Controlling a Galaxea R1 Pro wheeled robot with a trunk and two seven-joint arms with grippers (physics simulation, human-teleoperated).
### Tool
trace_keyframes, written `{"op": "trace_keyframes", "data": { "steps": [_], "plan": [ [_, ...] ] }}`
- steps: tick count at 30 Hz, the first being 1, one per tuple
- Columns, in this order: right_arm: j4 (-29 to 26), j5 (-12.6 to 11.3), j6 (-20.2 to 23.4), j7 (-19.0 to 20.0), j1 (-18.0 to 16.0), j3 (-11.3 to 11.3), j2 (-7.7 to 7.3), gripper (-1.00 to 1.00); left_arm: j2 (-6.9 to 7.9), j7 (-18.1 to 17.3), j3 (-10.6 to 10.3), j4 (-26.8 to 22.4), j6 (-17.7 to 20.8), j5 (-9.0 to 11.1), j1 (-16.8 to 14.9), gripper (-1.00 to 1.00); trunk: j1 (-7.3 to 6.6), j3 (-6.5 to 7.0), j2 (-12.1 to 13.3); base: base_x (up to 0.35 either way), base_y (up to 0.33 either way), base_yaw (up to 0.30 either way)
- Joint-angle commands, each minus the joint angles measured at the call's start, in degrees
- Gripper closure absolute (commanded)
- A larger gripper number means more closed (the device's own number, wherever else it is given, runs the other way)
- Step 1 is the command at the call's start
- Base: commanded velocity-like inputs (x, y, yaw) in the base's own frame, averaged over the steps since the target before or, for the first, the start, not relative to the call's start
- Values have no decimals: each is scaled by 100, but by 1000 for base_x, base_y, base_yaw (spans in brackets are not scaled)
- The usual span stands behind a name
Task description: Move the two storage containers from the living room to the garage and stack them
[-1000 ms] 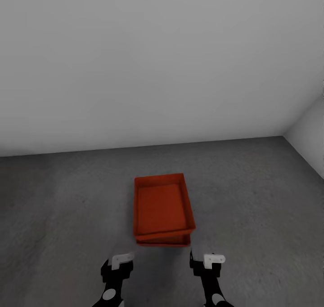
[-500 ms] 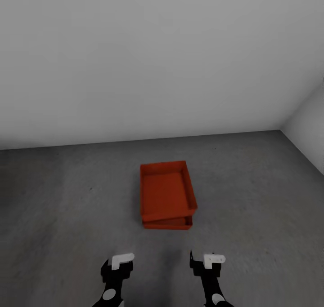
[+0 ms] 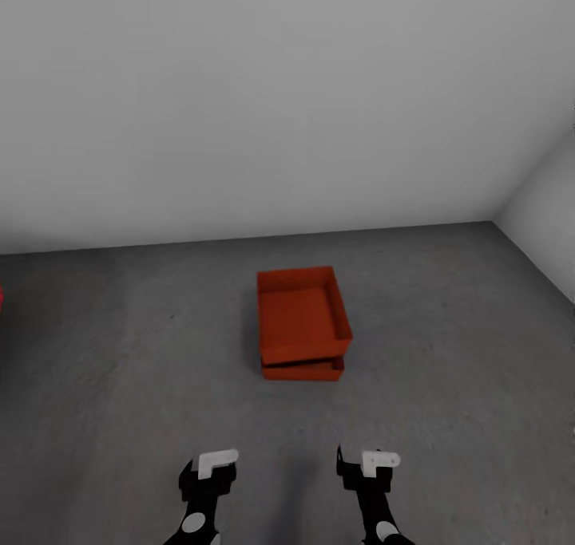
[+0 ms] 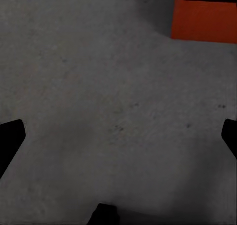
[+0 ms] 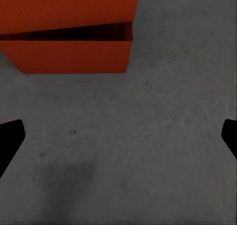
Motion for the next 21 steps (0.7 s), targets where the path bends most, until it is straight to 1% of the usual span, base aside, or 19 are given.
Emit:
{"op": "trace_keyframes", "data": {
  "steps": [1,4,7,21],
  "plan": [
    [5,-60,-20,-21,-4,50,0,-100,5,34,-49,4,-25,58,-4,-100,-2,-6,-7,-313,15,0],
    [5,-66,-20,-24,-4,49,0,-100,9,31,-49,0,-25,53,-5,-100,-2,-6,-7,-248,7,0],
    [5,-67,-20,-25,-4,49,0,-100,10,32,-49,-9,-25,48,-5,-100,-2,-6,-7,-103,2,0],
    [5,-68,-12,-25,-4,49,0,-100,10,34,-49,-22,-33,48,-5,-100,-2,-6,-7,-11,0,0]
  ]
}}
